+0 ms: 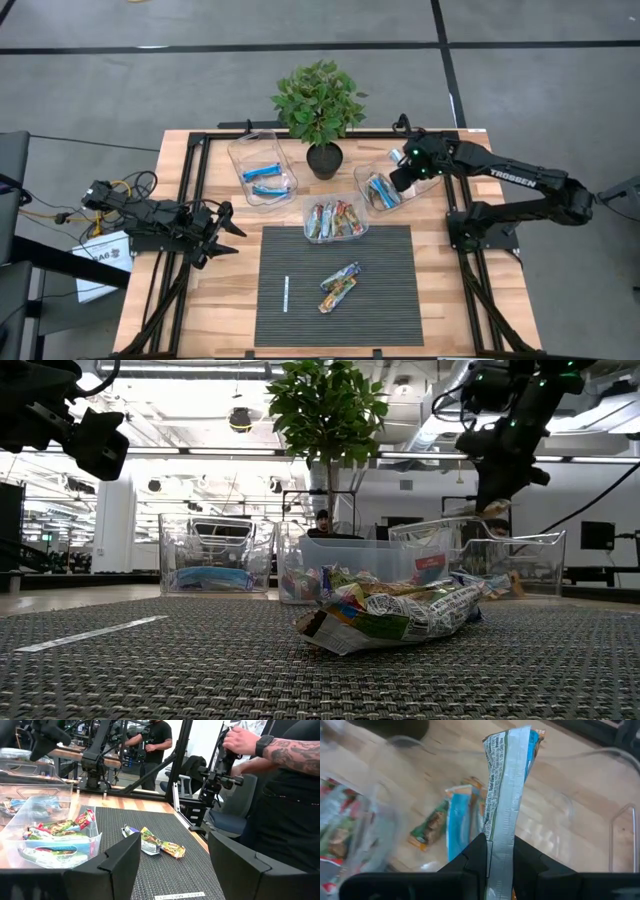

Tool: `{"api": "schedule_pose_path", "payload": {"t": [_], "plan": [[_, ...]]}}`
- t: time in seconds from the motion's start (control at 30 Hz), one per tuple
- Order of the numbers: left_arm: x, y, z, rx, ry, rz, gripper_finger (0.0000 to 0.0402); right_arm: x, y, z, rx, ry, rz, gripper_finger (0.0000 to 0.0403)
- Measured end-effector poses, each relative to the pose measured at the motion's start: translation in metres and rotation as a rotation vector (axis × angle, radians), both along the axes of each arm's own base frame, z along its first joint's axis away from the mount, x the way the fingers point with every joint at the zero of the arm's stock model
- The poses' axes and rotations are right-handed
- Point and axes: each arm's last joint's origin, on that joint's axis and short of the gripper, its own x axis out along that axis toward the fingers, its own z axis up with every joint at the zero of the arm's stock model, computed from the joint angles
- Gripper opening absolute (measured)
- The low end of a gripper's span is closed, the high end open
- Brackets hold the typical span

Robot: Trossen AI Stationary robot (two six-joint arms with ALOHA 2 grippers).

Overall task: Pick and place Granola Bars by type
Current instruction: Put the yellow granola bar into the right transparent bin

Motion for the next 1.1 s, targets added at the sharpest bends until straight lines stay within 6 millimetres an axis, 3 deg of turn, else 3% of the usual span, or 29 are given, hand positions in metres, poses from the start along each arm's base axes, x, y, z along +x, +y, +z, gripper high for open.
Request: {"api": "schedule_pose_path", "payload": {"t": [0.73, 1.1], "plan": [[0.000, 0.000, 0.000, 0.000, 0.000, 0.000, 0.0224, 0.028, -0.018, -0.057, 0.149, 0.291, 0.033, 0.0058], [0.000, 0.000, 0.000, -0.003, 0.000, 0.000, 0.0224, 0.030, -0.021, -0.062, 0.154, 0.297, 0.027, 0.0100]]}}
